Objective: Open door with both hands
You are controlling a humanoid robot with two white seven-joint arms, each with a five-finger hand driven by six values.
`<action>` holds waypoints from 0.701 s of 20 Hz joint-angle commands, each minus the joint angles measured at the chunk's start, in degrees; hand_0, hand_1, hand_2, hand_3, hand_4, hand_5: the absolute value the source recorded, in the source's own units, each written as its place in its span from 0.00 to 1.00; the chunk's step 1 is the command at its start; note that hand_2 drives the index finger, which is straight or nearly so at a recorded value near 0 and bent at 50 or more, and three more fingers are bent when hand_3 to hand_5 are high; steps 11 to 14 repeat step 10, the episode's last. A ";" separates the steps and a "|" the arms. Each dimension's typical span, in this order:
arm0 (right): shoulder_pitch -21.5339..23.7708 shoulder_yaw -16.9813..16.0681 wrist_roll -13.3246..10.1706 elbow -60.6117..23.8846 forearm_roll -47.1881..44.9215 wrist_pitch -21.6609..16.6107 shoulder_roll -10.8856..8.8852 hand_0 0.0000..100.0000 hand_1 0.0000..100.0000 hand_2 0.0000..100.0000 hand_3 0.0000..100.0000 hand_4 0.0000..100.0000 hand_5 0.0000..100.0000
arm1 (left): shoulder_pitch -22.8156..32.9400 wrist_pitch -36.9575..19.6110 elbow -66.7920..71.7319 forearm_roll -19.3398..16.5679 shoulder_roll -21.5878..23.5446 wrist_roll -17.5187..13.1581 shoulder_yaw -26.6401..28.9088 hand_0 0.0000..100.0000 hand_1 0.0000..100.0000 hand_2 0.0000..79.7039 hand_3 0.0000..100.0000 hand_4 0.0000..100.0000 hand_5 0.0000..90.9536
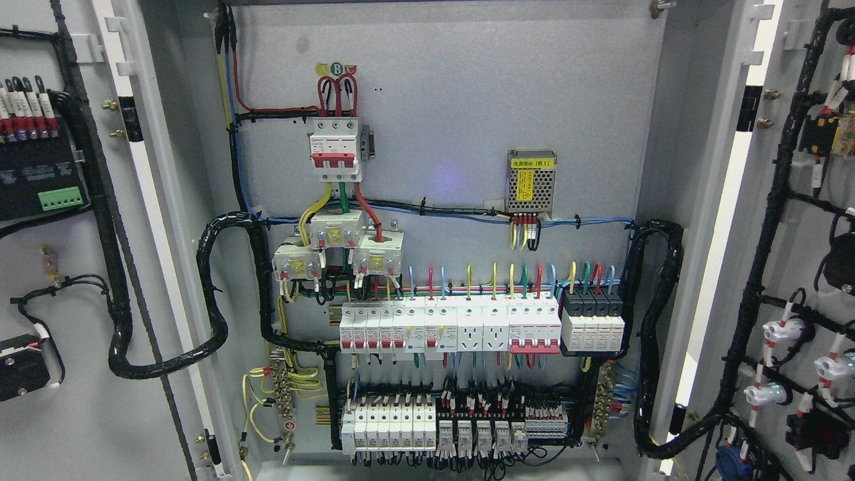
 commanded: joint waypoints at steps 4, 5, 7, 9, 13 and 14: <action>-1.26 -0.24 -2.12 3.13 2.65 1.34 1.41 0.11 0.00 0.00 0.00 0.00 0.00 | -0.15 0.86 2.88 0.03 -0.49 -0.12 0.19 0.00 0.00 0.00 0.00 0.03 0.00; -1.26 -0.24 -2.21 3.13 2.65 1.25 1.41 0.11 0.00 0.00 0.00 0.00 0.00 | -0.15 0.86 2.80 0.03 -0.58 -0.04 0.19 0.00 0.00 0.00 0.00 0.03 0.00; -1.26 -0.33 -2.21 3.13 2.65 1.25 1.67 0.11 0.00 0.00 0.00 0.00 0.00 | -0.24 0.86 2.79 0.12 -0.58 -0.12 0.19 0.00 0.00 0.00 0.00 0.03 0.00; -1.26 -0.24 -2.21 3.13 2.74 1.25 2.11 0.11 0.00 0.00 0.00 0.00 0.00 | -0.24 0.77 2.79 0.12 -0.58 -0.04 0.19 0.00 0.00 0.00 0.00 0.03 0.00; -1.26 -0.24 -2.21 3.13 2.74 1.25 2.29 0.11 0.00 0.00 0.00 0.00 0.00 | -0.24 0.77 2.79 0.03 -0.58 -0.04 0.19 0.00 0.00 0.00 0.00 0.03 0.00; -1.26 -0.24 -2.21 3.13 2.74 1.25 2.29 0.11 0.00 0.00 0.00 0.00 0.00 | -0.24 0.77 2.79 0.03 -0.58 -0.04 0.19 0.00 0.00 0.00 0.00 0.03 0.00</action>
